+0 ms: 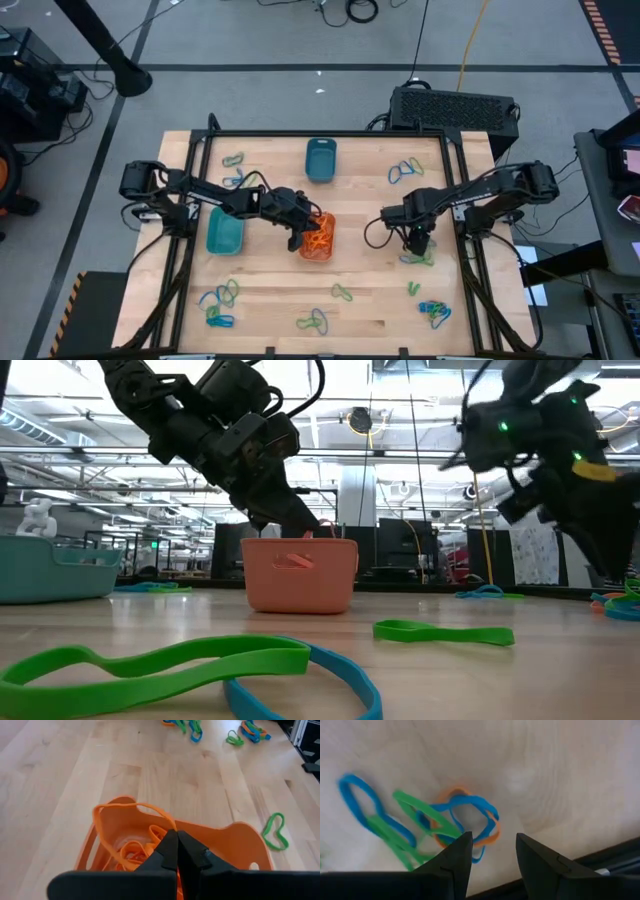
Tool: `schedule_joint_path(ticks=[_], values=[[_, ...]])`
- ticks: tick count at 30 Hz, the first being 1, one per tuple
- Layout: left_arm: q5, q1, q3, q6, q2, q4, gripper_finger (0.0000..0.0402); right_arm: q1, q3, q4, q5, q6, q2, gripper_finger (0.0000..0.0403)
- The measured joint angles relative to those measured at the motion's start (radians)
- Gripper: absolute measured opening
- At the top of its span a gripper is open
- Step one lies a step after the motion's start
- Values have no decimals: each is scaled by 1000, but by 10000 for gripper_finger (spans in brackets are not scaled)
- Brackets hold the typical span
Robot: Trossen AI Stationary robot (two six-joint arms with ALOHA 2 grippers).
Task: Sort rubber bands into baskets
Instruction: Put the orange rubber band into the orange bin
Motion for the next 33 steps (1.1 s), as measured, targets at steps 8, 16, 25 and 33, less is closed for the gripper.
schedule_joint_path(ticks=[8,16,25,33], values=[[1,0,0,-1,0,0,1,0,-64,13,-2,12,0,144],[-46,-2,0,-1,0,0,41,0,-121,155,-6,-5,0,131],[-80,-3,0,6,-3,-1,134,0,-138,154,-8,-17,0,72],[-84,-2,1,6,-42,-6,173,0,-138,122,-7,-32,0,34]])
